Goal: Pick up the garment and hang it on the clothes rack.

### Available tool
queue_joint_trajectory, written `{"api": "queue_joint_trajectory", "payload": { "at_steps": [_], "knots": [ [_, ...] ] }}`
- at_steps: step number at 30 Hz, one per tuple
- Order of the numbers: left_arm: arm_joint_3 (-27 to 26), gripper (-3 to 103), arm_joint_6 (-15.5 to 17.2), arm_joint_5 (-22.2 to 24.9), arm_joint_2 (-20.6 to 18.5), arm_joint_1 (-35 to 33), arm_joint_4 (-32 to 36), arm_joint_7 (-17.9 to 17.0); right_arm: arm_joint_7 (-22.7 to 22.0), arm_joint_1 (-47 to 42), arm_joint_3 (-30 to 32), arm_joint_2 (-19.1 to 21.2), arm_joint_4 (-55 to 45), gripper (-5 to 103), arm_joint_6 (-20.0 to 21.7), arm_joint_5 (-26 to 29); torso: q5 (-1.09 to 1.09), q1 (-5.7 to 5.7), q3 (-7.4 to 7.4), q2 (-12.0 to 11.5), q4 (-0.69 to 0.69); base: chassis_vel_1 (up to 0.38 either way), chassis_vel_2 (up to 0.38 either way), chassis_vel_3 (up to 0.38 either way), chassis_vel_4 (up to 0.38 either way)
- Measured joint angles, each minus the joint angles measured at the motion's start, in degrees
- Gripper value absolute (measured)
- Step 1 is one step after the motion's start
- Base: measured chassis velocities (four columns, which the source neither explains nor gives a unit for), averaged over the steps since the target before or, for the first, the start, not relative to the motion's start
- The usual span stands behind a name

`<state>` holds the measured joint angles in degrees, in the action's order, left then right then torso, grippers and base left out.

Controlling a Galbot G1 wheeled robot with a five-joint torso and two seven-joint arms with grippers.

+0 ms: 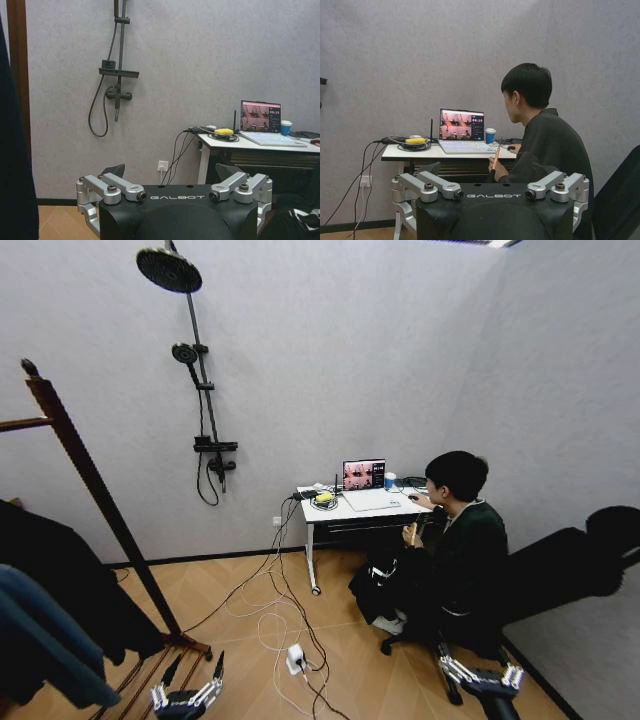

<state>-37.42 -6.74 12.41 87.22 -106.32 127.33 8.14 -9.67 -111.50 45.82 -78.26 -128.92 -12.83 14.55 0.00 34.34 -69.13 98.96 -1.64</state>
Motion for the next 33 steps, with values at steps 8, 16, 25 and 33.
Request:
{"api": "queue_joint_trajectory", "payload": {
  "at_steps": [8,16,25,33],
  "knots": [
    [0.0,100,0.0,0.0,0.0,0.0,0.0,0.0,0.0,0.0,0.0,0.0,0.0,100,0.0,0.0,0.0,-0.02,0.0,0.0,0.01,0.241,-0.243,-0.244,0.242],
    [0.0,100,0.0,0.0,0.0,0.0,0.0,0.0,0.0,0.0,0.0,0.0,0.0,100,0.0,0.0,-0.03,-0.03,0.0,0.0,-0.01,0.32,-0.328,-0.322,0.336],
    [0.0,100,0.0,0.0,0.0,0.0,0.0,0.0,0.0,0.0,0.0,0.0,0.0,100,0.0,0.0,0.03,-0.04,0.01,0.0,0.0,0.365,-0.371,-0.364,0.36],
    [0.0,100,0.0,0.0,0.0,0.0,0.0,0.0,0.0,0.0,0.0,0.0,0.0,100,0.0,0.0,-0.03,-0.02,0.01,0.0,0.0,0.355,-0.345,-0.355,0.346]
  ]
}}
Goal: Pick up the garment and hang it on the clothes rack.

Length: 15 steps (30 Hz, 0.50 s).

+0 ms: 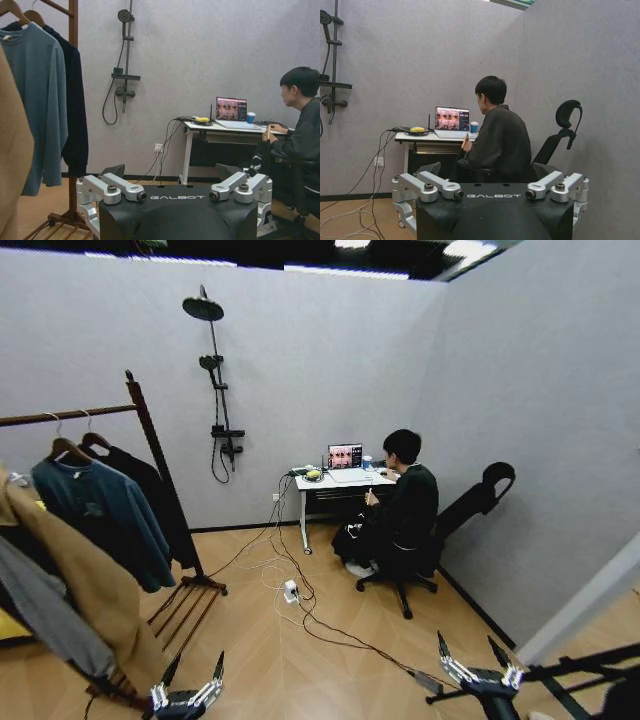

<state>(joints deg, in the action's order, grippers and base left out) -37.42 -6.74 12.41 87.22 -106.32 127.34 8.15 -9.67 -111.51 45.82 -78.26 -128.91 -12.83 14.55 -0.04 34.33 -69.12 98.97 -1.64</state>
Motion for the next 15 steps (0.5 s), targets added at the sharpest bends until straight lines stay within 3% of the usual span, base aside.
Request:
{"api": "queue_joint_trajectory", "payload": {
  "at_steps": [2,4,6,9,11,12,15],
  "knots": [
    [0.0,100,0.0,0.0,0.0,0.0,0.0,0.0,0.0,0.0,0.0,0.0,0.0,100,0.0,0.0,0.1,0.01,0.0,0.0,0.0,0.353,-0.357,-0.308,0.349],
    [0.0,100,0.0,0.0,0.0,0.0,0.0,0.1,0.0,0.0,0.0,0.0,0.0,100,0.0,0.0,-0.03,0.0,0.0,0.0,0.0,0.374,-0.357,-0.36,0.34],
    [0.0,100,0.0,0.0,0.0,0.0,0.0,0.0,0.0,0.0,0.0,0.0,0.0,100,0.0,0.0,0.09,0.01,0.0,0.0,0.0,0.368,-0.365,-0.344,0.343],
    [0.0,100,0.0,0.0,0.0,0.0,0.0,0.0,0.0,0.0,0.0,0.0,0.0,100,0.0,0.0,-0.01,0.0,0.0,0.0,0.0,0.36,-0.353,-0.346,0.352],
    [0.0,100,0.0,0.0,0.0,0.0,0.0,0.0,0.0,0.0,0.0,0.0,0.0,100,0.0,0.0,-0.02,0.0,0.0,0.0,0.0,0.365,-0.333,-0.367,0.35],
    [0.0,100,0.0,0.0,0.0,0.0,0.0,0.0,0.0,0.0,0.0,0.0,0.0,100,0.0,0.0,0.1,0.01,0.0,0.0,0.0,0.344,-0.409,-0.367,0.357],
    [0.0,100,0.0,0.0,0.0,0.0,0.0,0.0,0.0,0.0,0.0,0.0,0.0,100,0.0,0.0,0.0,0.0,0.0,0.0,-0.01,0.345,-0.359,-0.341,0.353]
  ]
}}
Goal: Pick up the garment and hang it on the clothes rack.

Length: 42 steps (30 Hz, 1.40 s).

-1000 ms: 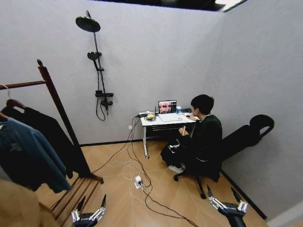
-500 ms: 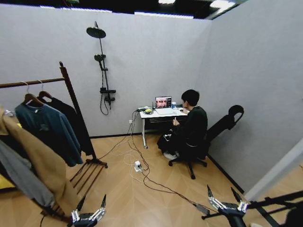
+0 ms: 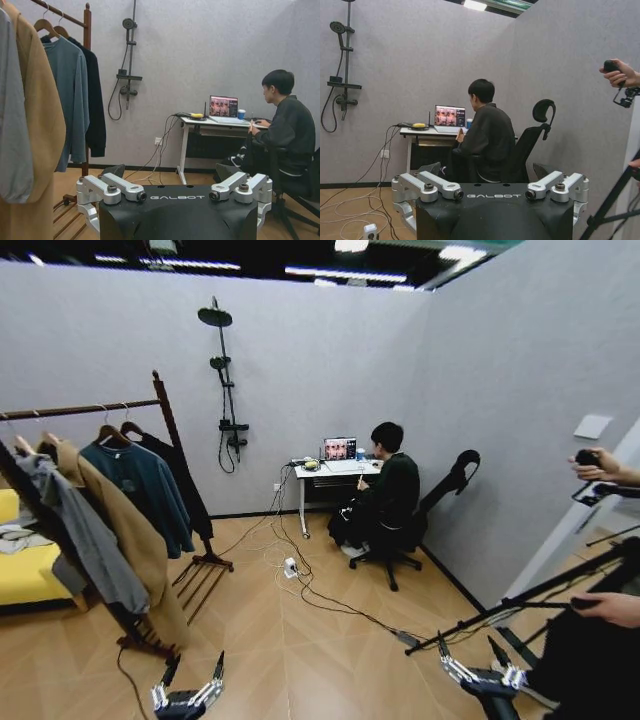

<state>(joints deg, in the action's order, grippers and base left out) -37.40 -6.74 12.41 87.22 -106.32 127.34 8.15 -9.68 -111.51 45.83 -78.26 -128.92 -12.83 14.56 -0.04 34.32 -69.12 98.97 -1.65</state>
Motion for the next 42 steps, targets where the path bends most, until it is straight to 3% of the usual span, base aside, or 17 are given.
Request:
{"api": "queue_joint_trajectory", "payload": {
  "at_steps": [2,5,9,13,18,42],
  "knots": [
    [0.0,100,0.0,0.0,0.0,0.0,0.0,0.0,0.0,0.0,0.0,0.0,0.0,100,0.0,0.0,0.1,0.01,0.0,0.0,0.01,0.348,-0.359,-0.352,0.378],
    [0.0,100,0.0,0.0,0.0,0.0,0.0,0.0,0.0,0.0,0.0,0.0,0.0,100,0.0,0.0,0.01,-0.02,0.01,0.0,0.0,0.337,-0.336,-0.331,0.337],
    [0.0,100,0.0,0.0,0.0,0.0,0.0,0.0,0.0,0.0,0.0,0.0,0.0,100,0.0,0.0,0.07,-0.05,0.02,0.0,0.03,0.205,-0.239,-0.234,0.249],
    [0.0,100,0.0,0.0,0.0,0.0,0.0,0.0,0.0,0.0,0.0,0.0,0.0,100,0.0,0.0,0.02,-0.05,0.01,0.0,-0.03,0.0,-0.024,-0.131,0.047],
    [0.0,100,0.0,0.0,0.0,0.0,0.0,0.0,0.0,0.0,0.0,0.0,0.0,100,0.0,0.0,0.03,0.07,-0.03,0.0,0.02,-0.041,0.009,0.074,-0.017],
    [0.0,100,0.0,0.0,0.0,0.0,0.0,0.0,0.0,0.0,0.0,0.0,0.0,100,0.0,0.0,0.04,0.0,0.0,0.0,0.01,0.001,0.019,0.018,0.0]
  ]
}}
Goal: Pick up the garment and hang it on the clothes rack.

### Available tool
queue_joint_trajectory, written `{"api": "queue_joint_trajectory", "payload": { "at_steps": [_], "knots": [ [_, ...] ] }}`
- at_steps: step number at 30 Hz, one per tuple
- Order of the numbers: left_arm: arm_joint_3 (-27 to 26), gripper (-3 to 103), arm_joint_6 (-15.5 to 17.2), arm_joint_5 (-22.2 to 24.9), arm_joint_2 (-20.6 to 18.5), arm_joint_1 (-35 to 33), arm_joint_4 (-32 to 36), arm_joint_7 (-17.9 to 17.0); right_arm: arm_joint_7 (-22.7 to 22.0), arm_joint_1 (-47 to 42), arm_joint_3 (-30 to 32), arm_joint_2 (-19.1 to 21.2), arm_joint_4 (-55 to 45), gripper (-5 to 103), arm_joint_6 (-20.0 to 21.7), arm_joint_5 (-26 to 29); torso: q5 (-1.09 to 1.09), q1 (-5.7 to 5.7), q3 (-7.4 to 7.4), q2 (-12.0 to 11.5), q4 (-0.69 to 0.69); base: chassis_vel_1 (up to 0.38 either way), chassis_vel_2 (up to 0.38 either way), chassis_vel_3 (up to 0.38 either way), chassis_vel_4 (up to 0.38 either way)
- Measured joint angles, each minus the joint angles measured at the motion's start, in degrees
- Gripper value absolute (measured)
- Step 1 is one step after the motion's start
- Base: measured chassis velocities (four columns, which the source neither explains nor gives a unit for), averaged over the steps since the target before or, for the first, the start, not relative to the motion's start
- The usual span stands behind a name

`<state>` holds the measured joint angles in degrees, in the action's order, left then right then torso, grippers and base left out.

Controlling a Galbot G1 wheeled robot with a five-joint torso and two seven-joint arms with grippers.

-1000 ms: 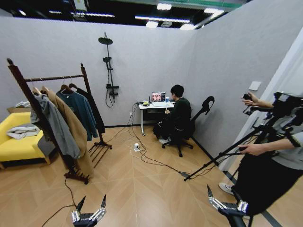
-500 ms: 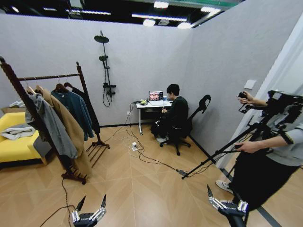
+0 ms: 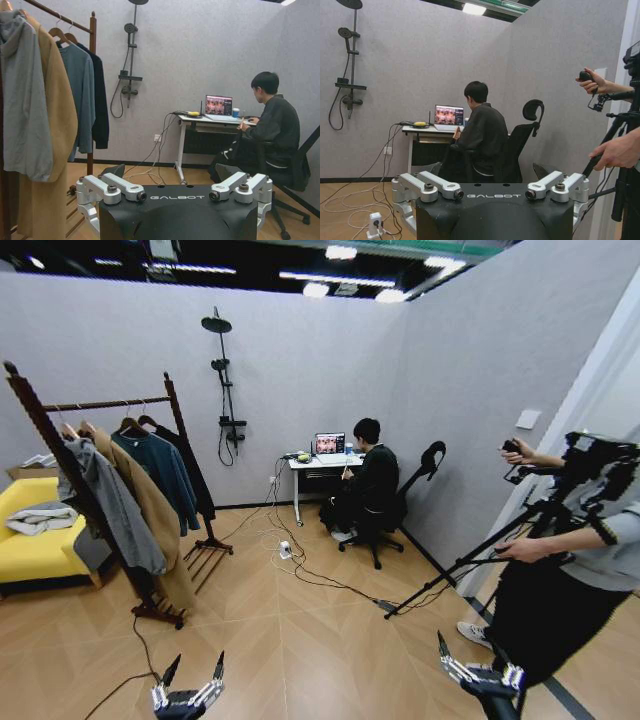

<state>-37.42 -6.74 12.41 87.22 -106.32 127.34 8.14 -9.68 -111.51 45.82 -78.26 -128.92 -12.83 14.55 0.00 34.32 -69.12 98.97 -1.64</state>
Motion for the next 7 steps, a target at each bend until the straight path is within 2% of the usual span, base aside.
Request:
{"api": "queue_joint_trajectory", "payload": {
  "at_steps": [7],
  "knots": [
    [0.0,100,0.0,0.0,0.0,0.0,0.0,0.0,0.0,0.0,0.0,0.0,0.0,100,0.0,0.0,0.0,0.0,0.0,0.0,-0.01,0.025,0.023,0.021,0.018]
  ]
}}
